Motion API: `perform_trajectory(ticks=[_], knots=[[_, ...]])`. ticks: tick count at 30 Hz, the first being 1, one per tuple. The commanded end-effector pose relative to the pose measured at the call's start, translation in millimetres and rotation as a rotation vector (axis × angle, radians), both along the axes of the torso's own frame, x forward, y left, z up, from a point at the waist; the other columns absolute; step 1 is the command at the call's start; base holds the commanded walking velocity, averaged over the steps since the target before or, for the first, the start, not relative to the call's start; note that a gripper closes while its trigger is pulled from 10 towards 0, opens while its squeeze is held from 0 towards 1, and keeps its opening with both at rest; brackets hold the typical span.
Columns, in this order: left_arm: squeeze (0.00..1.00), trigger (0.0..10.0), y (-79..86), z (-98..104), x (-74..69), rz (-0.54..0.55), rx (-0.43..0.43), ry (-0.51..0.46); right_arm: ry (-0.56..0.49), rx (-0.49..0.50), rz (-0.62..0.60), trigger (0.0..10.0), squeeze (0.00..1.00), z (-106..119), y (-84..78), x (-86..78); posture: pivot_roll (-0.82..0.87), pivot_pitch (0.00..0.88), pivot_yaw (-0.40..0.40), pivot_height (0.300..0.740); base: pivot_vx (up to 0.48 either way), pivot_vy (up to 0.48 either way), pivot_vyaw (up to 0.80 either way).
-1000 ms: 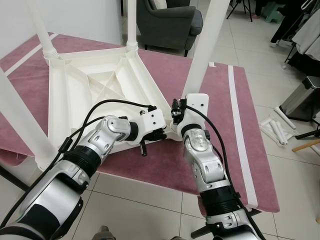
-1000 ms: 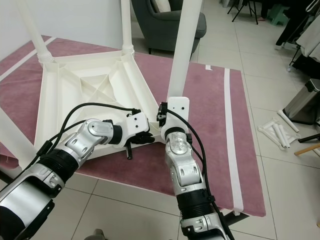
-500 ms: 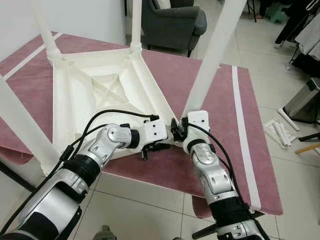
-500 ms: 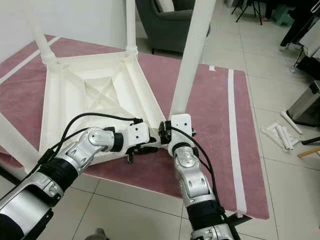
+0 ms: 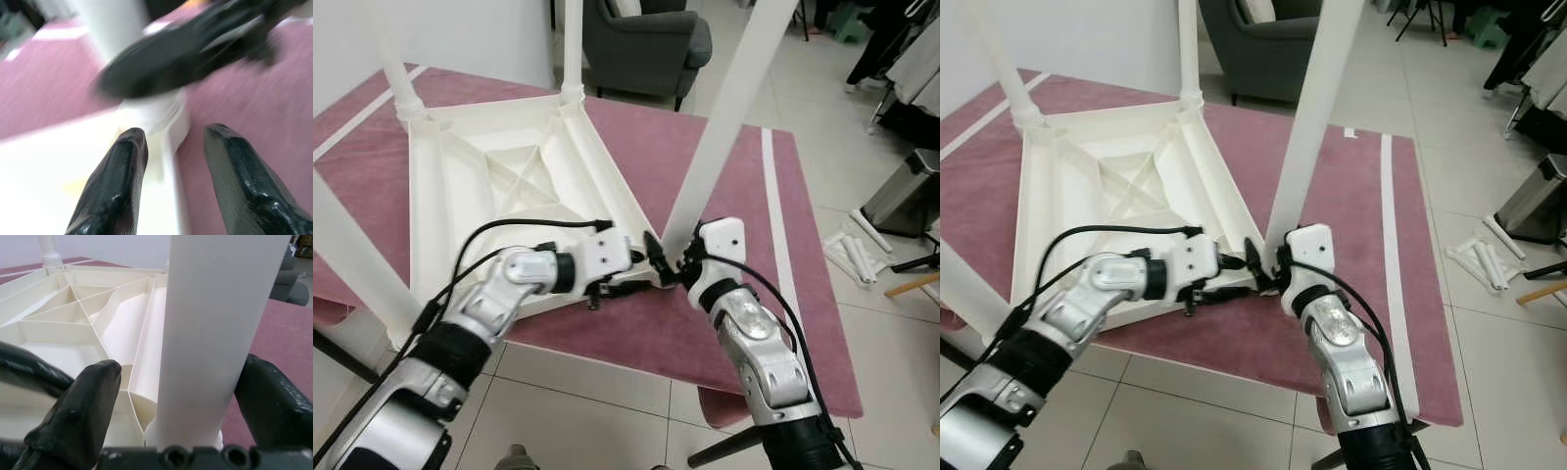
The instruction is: Building children table
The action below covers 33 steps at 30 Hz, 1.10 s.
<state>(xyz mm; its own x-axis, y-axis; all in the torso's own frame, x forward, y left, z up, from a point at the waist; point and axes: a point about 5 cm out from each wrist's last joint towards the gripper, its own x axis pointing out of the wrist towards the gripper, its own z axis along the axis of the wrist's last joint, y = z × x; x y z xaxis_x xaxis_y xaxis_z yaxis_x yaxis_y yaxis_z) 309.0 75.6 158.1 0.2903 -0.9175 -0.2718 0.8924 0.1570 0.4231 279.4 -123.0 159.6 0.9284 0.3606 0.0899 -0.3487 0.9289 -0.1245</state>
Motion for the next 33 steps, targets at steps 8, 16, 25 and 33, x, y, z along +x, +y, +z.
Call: perform_trajectory(ticks=[8,16,25,33], knots=[[0.00,10.0,33.5,-0.8,-17.7,0.306,-0.112,0.009,0.037,0.018,-0.042,10.0,0.00,-8.4,-11.8,-8.8,0.16,0.016,-0.025,0.740,0.000,0.000,0.00],[0.00,10.0,48.5,0.0,-32.3,0.443,-0.153,0.038,0.090,0.027,-0.100,10.0,0.00,-22.0,-17.8,-14.9,0.17,0.003,-0.035,0.740,0.000,0.000,0.00],[0.00,10.0,56.9,-4.2,-50.5,0.512,-0.144,0.099,0.195,-0.015,0.017,10.0,0.00,-46.3,-15.6,-42.9,0.17,0.000,-0.038,0.740,0.000,0.000,0.00],[0.00,10.0,65.4,-1.8,-65.6,0.487,-0.163,0.131,0.265,-0.134,0.240,10.0,0.00,-63.0,-3.9,-68.9,0.18,0.000,-0.048,0.740,0.000,0.000,0.00]])
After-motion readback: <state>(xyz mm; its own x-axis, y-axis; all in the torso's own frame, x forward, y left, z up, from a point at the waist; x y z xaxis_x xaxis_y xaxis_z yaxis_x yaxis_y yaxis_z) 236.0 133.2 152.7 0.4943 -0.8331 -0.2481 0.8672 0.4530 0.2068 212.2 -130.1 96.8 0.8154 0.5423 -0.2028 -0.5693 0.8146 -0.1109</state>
